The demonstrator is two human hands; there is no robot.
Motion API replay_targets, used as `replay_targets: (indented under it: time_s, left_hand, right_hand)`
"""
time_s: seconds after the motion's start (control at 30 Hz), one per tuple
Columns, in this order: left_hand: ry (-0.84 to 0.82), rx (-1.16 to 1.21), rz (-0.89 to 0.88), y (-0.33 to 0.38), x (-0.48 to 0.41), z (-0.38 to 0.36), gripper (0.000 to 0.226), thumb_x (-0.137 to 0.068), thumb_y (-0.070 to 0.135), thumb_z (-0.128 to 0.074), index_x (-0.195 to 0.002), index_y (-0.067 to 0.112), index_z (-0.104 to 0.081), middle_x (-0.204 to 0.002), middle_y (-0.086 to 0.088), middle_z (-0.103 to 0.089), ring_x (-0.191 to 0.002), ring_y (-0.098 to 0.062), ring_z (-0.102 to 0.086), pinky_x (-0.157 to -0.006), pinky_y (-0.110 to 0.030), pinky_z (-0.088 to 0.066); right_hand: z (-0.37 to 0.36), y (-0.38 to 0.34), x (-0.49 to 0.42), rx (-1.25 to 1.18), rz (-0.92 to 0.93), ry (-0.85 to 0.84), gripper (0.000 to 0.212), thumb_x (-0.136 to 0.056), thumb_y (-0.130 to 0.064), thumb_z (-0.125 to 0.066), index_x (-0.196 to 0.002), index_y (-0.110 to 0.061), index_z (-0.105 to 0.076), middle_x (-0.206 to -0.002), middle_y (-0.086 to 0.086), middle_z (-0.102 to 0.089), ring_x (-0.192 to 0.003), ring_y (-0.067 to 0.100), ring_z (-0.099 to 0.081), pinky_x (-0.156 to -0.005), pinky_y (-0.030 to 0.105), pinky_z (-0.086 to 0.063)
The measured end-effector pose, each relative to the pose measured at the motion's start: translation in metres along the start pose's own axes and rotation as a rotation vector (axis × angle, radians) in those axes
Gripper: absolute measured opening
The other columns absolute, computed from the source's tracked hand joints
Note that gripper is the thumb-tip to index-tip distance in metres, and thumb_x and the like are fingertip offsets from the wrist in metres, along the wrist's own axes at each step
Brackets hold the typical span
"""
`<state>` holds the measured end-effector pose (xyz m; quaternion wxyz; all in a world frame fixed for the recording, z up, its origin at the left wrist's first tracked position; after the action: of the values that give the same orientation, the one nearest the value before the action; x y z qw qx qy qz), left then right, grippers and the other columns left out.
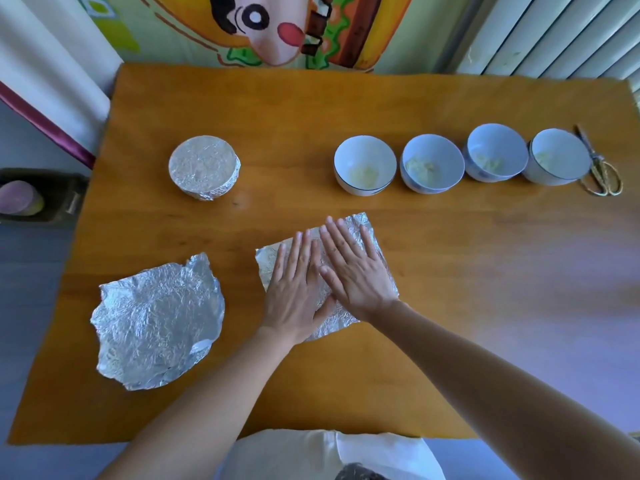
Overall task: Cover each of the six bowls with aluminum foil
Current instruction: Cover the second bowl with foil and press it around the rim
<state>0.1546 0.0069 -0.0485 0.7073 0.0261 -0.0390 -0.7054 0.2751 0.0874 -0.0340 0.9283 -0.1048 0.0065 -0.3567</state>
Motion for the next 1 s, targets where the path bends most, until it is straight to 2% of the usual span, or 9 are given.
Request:
replay_targets:
  time_s: [0.23,0.47,0.57,0.67,0.73,0.83,0.9,0.97,1.0]
  left_hand:
    - [-0.104,-0.030,0.066,-0.009,0.005,-0.011,0.091,-0.098,0.065,-0.002,-0.154,-0.006,-0.013,-0.163,-0.026,-0.005,-0.153,-0.036,-0.004,-0.122,-0.053,-0.016]
    - [-0.079,-0.042,0.043,0.001,-0.002,-0.010,0.085,-0.100,0.059,-0.014,-0.154,-0.006,-0.014,-0.163,-0.025,-0.008,-0.153,-0.037,-0.006,-0.123,-0.052,-0.016]
    - [-0.082,-0.003,0.108,-0.006,0.003,-0.012,0.081,-0.102,0.056,-0.008,-0.155,-0.005,-0.014,-0.163,-0.023,-0.006,-0.153,-0.036,-0.005,-0.123,-0.052,-0.013]
    - [0.055,0.217,0.326,-0.021,0.007,-0.001,0.076,-0.101,0.052,-0.016,-0.156,0.000,-0.017,-0.165,-0.019,-0.011,-0.153,-0.032,-0.011,-0.123,-0.049,-0.012]
    - [0.155,0.461,0.609,-0.036,0.005,0.004,0.075,-0.099,0.052,-0.029,-0.155,0.003,-0.024,-0.162,-0.018,-0.022,-0.148,-0.032,-0.023,-0.118,-0.047,-0.020]
    - [0.189,0.923,0.997,-0.056,-0.008,0.003,0.070,-0.093,0.050,-0.053,-0.140,-0.002,-0.045,-0.136,-0.023,-0.054,-0.124,-0.037,-0.051,-0.102,-0.051,-0.042]
    - [0.178,1.158,1.106,-0.061,-0.015,0.004,0.055,-0.092,0.041,-0.066,-0.120,-0.006,-0.059,-0.106,-0.021,-0.066,-0.095,-0.034,-0.061,-0.083,-0.046,-0.048]
    - [0.182,1.311,1.150,-0.060,-0.019,0.003,0.026,-0.092,0.027,-0.070,-0.100,0.002,-0.070,-0.084,-0.004,-0.068,-0.076,-0.017,-0.058,-0.076,-0.032,-0.044]
    - [0.205,1.350,1.173,-0.058,-0.020,0.004,0.017,-0.093,0.023,-0.069,-0.091,0.006,-0.070,-0.077,0.001,-0.064,-0.071,-0.012,-0.053,-0.075,-0.028,-0.041]
  right_hand:
    - [-0.017,0.025,0.003,0.039,-0.092,-0.067,0.072,-0.102,-0.052,0.003,-0.155,-0.008,-0.018,-0.163,0.007,-0.015,-0.151,0.020,-0.010,-0.121,0.046,-0.006]
    - [-0.012,0.008,0.003,0.061,-0.019,-0.029,0.068,-0.103,-0.049,-0.001,-0.155,-0.008,-0.015,-0.163,0.007,-0.011,-0.151,0.020,-0.006,-0.122,0.045,-0.003]
    - [-0.018,0.022,0.007,0.014,-0.115,-0.021,0.069,-0.102,-0.050,0.002,-0.155,-0.009,-0.014,-0.164,0.006,-0.009,-0.151,0.019,-0.004,-0.121,0.045,-0.001]
    - [-0.009,0.040,0.011,-0.214,-0.292,0.060,0.070,-0.100,-0.053,-0.009,-0.156,-0.012,-0.007,-0.164,0.003,-0.003,-0.151,0.015,0.000,-0.122,0.039,0.002]
    - [-0.002,0.050,0.006,-0.475,-0.515,0.103,0.071,-0.100,-0.056,-0.024,-0.156,-0.014,-0.011,-0.163,0.004,-0.015,-0.149,0.018,-0.014,-0.120,0.040,-0.010]
    - [0.007,0.062,-0.013,-0.927,-0.859,0.068,0.067,-0.094,-0.054,-0.052,-0.142,-0.009,-0.041,-0.136,0.013,-0.052,-0.126,0.028,-0.051,-0.105,0.046,-0.042]
    - [0.010,0.067,-0.022,-1.167,-0.986,-0.022,0.056,-0.089,-0.051,-0.062,-0.119,-0.003,-0.060,-0.102,0.015,-0.065,-0.095,0.024,-0.063,-0.080,0.038,-0.053]
    - [0.005,0.071,-0.024,-1.235,-0.999,-0.054,0.038,-0.088,-0.045,-0.067,-0.088,-0.008,-0.059,-0.068,0.004,-0.049,-0.060,0.013,-0.046,-0.051,0.022,-0.038]
    - [0.002,0.071,-0.024,-1.238,-0.984,-0.022,0.033,-0.088,-0.041,-0.069,-0.081,-0.012,-0.054,-0.061,0.000,-0.040,-0.054,0.013,-0.036,-0.048,0.021,-0.030]
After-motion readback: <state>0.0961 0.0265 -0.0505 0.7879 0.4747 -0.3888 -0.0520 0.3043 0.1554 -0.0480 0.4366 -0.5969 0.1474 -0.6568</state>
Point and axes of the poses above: each hand's wrist, its own x-axis away from the middle knuckle, its own z-axis out of the back of the hand, y = z × x, the point moved 2 cm from there along -x, towards the middle knuckle
